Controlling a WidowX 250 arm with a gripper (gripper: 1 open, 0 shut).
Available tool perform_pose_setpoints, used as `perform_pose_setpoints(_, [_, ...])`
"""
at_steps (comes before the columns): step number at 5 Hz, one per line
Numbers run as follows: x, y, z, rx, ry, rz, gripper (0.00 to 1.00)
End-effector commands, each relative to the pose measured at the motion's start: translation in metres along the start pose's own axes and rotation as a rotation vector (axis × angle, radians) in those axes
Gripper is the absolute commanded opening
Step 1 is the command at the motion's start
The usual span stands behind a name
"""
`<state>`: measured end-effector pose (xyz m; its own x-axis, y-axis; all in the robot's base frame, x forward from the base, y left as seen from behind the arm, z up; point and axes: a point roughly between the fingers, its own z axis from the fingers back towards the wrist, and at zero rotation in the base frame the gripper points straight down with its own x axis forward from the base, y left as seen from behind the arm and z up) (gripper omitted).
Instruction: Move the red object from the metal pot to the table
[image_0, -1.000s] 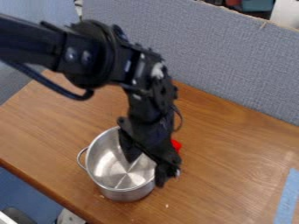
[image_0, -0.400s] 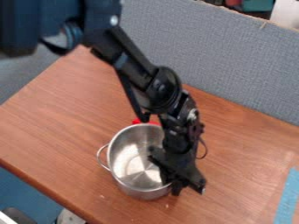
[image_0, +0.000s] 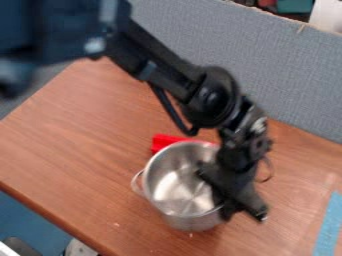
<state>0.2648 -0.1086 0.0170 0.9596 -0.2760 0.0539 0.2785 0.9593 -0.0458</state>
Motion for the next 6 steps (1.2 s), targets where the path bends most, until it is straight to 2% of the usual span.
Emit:
perform_pose_setpoints(1, [0.006, -0.022, 0.005, 0.053, -0.103, 0.240, 0.00])
perform_pose_setpoints(2, [0.003, -0.012, -0.014, 0.098, -0.113, 0.487, 0.00])
perform_pose_setpoints(3, [-0.004, 0.006, 0.026, 0.093, -0.194, 0.426, 0.00])
perform_pose_setpoints(4, [-0.027, 0.050, 0.051, 0.114, -0.198, 0.419, 0.00])
perform_pose_setpoints(5, [-0.058, 0.093, 0.062, 0.097, -0.216, 0.493, 0.00])
perform_pose_setpoints(6, [-0.084, 0.083, 0.015, -0.006, -0.172, 0.278, 0.00])
